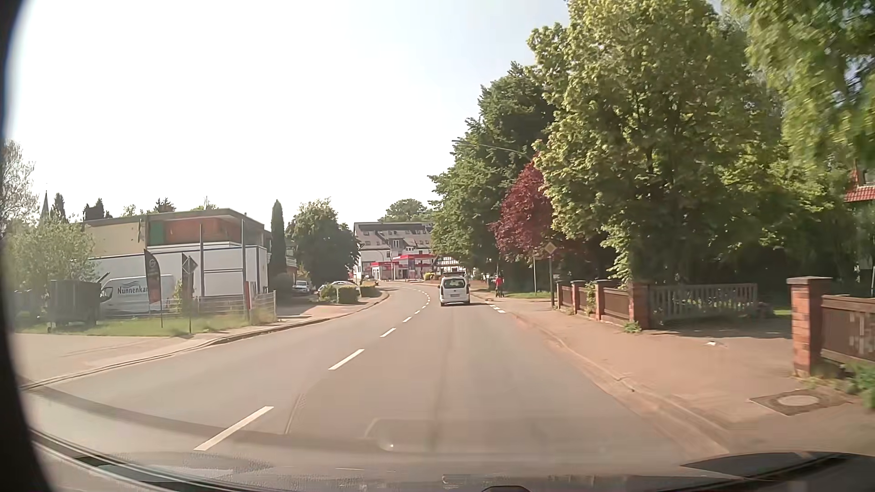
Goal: Follow the waypoints while adhering to traffic rules and regulations
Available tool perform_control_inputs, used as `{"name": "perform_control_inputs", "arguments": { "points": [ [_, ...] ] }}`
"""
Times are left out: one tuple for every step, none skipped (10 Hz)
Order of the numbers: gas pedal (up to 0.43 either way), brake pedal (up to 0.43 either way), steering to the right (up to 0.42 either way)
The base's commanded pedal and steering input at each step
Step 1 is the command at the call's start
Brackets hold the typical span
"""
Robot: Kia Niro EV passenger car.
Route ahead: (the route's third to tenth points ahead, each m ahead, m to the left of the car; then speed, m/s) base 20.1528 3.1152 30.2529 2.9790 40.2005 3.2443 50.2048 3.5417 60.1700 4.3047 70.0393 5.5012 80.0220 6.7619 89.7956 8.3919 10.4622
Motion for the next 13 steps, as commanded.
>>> {"name": "perform_control_inputs", "arguments": {
  "points": [
    [0.358, 0.000, -0.015],
    [0.350, 0.000, -0.006],
    [0.339, 0.000, -0.006],
    [0.331, 0.000, -0.005],
    [0.311, 0.000, -0.005],
    [0.311, 0.000, -0.004],
    [0.311, 0.000, -0.003],
    [0.311, 0.000, -0.003],
    [0.311, 0.000, -0.003],
    [0.311, 0.000, -0.003],
    [0.311, 0.000, -0.002],
    [0.287, 0.000, -0.003],
    [0.260, 0.000, -0.002]
  ]
}}
